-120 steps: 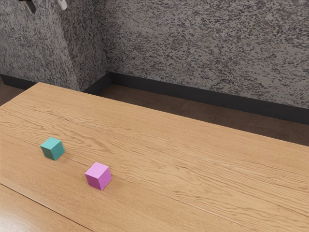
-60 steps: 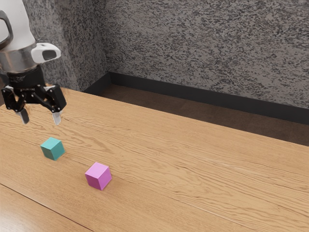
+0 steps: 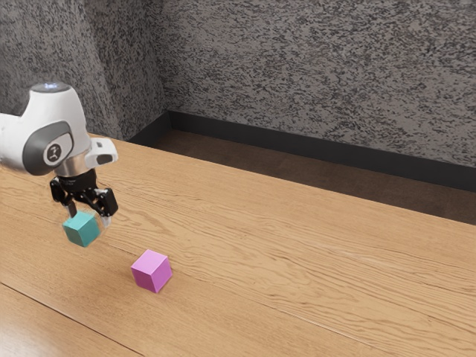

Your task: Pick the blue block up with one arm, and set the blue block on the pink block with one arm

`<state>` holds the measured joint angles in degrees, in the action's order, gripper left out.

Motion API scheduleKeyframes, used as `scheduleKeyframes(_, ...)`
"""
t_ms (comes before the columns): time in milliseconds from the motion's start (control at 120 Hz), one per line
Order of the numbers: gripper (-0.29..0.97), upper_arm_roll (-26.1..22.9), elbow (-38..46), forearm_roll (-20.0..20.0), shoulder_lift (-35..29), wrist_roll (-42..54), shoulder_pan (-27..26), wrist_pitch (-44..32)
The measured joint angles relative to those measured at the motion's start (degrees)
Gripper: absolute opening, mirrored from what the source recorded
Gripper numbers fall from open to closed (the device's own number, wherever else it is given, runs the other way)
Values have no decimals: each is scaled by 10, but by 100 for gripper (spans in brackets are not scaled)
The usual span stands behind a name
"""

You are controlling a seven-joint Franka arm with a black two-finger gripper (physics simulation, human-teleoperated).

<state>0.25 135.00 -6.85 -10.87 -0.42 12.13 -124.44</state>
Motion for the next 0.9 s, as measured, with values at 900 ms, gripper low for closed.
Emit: scheduleKeyframes(900,68,131,-165,62,247,255,1,-84)
